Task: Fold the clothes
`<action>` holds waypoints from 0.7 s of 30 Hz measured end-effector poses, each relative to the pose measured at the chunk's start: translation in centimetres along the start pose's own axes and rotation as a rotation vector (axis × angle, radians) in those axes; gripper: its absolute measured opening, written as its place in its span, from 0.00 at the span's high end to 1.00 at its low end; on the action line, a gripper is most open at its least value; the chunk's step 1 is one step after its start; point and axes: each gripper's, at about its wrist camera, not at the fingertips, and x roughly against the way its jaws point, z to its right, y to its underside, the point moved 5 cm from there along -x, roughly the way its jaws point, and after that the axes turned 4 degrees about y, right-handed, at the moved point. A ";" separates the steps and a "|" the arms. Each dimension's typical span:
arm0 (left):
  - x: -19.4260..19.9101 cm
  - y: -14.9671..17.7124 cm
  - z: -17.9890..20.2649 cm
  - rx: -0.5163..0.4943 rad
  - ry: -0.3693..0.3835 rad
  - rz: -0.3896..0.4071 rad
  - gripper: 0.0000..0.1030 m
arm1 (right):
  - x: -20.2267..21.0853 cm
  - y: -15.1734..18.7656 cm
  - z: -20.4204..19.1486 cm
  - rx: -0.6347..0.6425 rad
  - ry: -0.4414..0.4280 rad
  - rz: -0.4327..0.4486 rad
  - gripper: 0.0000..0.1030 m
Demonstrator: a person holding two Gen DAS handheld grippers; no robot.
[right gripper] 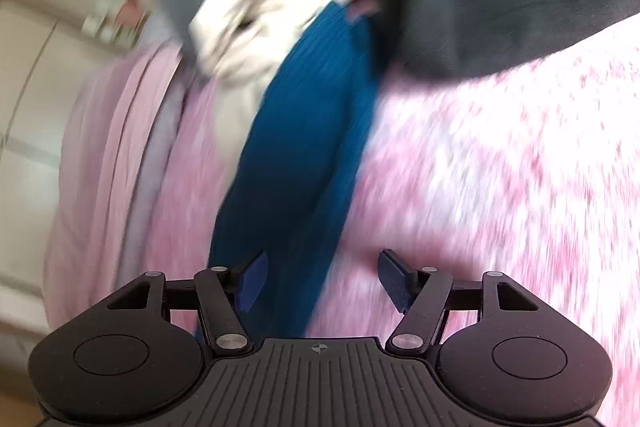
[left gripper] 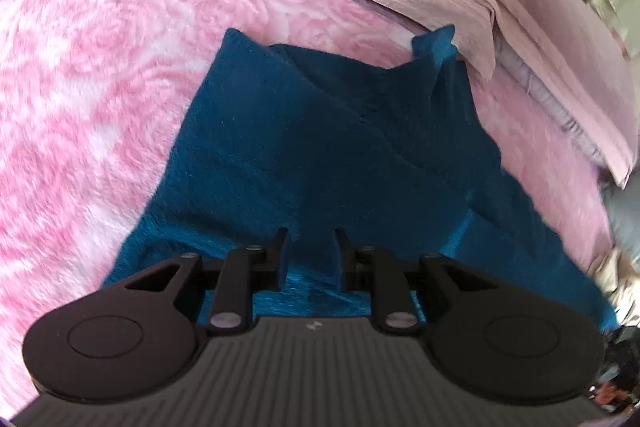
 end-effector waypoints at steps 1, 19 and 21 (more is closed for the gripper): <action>0.1 -0.1 0.1 -0.003 0.003 0.002 0.84 | -0.4 -0.6 0.4 -0.035 -0.014 0.011 0.36; 4.1 0.6 -5.0 0.106 -0.006 0.034 0.84 | 2.9 3.8 -12.2 0.629 0.048 0.148 0.95; 4.7 0.9 -5.8 0.136 -0.006 0.038 0.84 | 5.6 9.7 -17.6 0.858 -0.049 0.155 0.95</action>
